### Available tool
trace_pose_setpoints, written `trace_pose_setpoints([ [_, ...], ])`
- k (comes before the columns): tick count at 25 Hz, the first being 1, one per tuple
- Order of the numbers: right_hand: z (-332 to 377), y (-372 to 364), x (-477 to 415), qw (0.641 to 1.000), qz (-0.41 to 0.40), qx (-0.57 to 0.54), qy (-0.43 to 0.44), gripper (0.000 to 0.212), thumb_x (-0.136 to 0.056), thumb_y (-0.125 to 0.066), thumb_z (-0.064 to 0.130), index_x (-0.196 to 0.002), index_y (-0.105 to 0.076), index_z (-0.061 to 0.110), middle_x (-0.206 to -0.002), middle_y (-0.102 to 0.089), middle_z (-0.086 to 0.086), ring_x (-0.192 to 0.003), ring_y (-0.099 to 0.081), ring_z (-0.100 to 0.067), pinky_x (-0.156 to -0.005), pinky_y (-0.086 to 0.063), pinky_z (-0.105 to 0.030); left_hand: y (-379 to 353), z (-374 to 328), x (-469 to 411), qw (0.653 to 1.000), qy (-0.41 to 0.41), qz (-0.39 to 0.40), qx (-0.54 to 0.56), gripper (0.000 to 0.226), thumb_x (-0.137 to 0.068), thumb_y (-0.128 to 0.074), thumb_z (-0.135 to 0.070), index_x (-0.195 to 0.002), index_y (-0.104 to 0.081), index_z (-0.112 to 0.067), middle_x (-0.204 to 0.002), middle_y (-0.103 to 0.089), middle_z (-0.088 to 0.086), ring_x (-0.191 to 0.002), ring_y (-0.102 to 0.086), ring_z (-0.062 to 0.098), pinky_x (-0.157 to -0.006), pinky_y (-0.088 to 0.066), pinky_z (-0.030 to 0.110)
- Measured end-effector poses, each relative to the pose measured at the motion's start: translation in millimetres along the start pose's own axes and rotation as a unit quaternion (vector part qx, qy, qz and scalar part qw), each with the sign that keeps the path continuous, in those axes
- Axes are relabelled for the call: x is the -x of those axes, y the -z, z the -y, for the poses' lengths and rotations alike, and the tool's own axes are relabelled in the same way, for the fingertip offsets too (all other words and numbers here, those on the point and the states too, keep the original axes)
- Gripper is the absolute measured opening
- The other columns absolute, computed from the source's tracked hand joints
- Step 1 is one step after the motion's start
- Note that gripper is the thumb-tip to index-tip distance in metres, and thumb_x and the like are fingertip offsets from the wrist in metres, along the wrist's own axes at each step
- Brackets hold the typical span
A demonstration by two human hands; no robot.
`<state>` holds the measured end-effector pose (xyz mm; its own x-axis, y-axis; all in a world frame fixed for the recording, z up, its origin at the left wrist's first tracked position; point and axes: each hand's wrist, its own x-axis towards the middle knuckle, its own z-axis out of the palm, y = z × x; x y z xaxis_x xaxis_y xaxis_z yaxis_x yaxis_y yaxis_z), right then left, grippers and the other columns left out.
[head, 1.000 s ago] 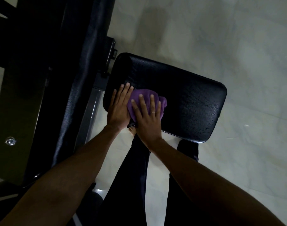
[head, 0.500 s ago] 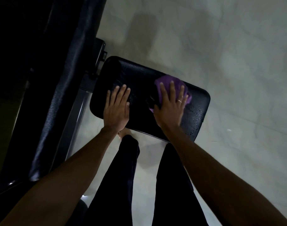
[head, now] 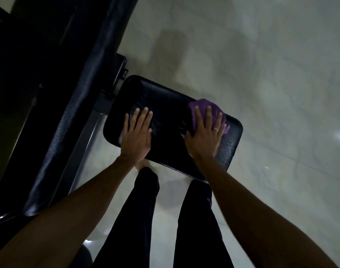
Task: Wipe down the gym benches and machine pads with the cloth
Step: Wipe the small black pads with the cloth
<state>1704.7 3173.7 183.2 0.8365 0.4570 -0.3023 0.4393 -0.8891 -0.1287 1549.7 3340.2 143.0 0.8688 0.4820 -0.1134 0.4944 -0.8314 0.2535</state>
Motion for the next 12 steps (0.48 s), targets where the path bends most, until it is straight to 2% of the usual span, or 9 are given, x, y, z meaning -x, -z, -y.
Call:
trace_pose_setpoints([
  [1, 22.1, -1.2, -6.7, 1.0, 0.012, -0.013, -0.021, 0.084, -0.092, -0.053, 0.056, -0.162, -0.012, 0.036, -0.171, -0.002, -0.005, -0.155, 0.009, -0.041, -0.122, 0.009, -0.061, 0.5, -4.1, -0.9, 1.0, 0.007, -0.004, 0.009, 0.056, -0.103, -0.03, -0.026, -0.157, -0.028, -0.012, -0.165, -0.025, 0.008, -0.154, -0.016, 0.028, -0.125, -0.009, 0.053],
  [2, 38.5, -3.3, -5.8, 1.0, 0.016, -0.018, 0.002, 0.083, -0.092, -0.052, 0.055, -0.162, -0.012, 0.036, -0.171, -0.002, -0.006, -0.155, 0.008, -0.042, -0.122, 0.009, -0.062, 0.8, -8.6, -2.3, 1.0, 0.013, -0.005, 0.022, 0.056, -0.102, -0.029, -0.026, -0.156, -0.03, -0.011, -0.164, -0.027, 0.009, -0.153, -0.018, 0.028, -0.125, -0.01, 0.053],
  [5, 20.3, -16.2, 32.8, 0.98, 0.009, 0.017, 0.197, 0.082, -0.089, -0.056, 0.055, -0.161, -0.023, 0.034, -0.17, -0.012, -0.007, -0.156, 0.0, -0.038, -0.124, 0.0, -0.062, 1.6, -21.0, -10.3, 0.998, -0.01, 0.006, 0.058, 0.059, -0.101, -0.03, -0.034, -0.154, -0.035, -0.009, -0.162, -0.03, 0.012, -0.152, -0.021, 0.03, -0.125, -0.011, 0.052],
  [7, -28.0, -18.7, 60.6, 0.968, -0.002, 0.041, 0.248, 0.086, -0.087, -0.063, 0.055, -0.161, -0.025, 0.032, -0.169, -0.017, -0.007, -0.157, -0.002, -0.035, -0.125, -0.002, -0.059, 0.4, -29.3, -18.1, 0.998, -0.029, 0.0, 0.059, 0.056, -0.101, -0.034, -0.027, -0.154, -0.036, -0.009, -0.162, -0.031, 0.011, -0.152, -0.021, 0.029, -0.125, -0.009, 0.05],
  [9, -65.0, -9.9, 62.2, 0.977, -0.015, 0.042, 0.211, 0.087, -0.087, -0.057, 0.063, -0.161, -0.026, 0.031, -0.169, -0.017, -0.007, -0.157, -0.003, -0.035, -0.126, 0.002, -0.055, -2.4, -39.6, -25.7, 0.997, -0.043, -0.004, 0.065, 0.055, -0.1, -0.037, -0.022, -0.154, -0.036, -0.011, -0.163, -0.029, 0.011, -0.153, -0.02, 0.029, -0.125, -0.01, 0.05],
  [12, -53.6, 3.1, 18.8, 0.997, -0.024, 0.014, 0.069, 0.087, -0.085, -0.048, 0.068, -0.161, -0.025, 0.033, -0.17, -0.015, -0.007, -0.156, -0.001, -0.036, -0.124, 0.004, -0.057, -9.8, -51.2, -29.3, 0.997, -0.066, 0.005, 0.035, 0.058, -0.103, -0.034, -0.033, -0.159, -0.027, -0.016, -0.167, -0.018, 0.01, -0.155, -0.013, 0.029, -0.125, -0.009, 0.052],
])
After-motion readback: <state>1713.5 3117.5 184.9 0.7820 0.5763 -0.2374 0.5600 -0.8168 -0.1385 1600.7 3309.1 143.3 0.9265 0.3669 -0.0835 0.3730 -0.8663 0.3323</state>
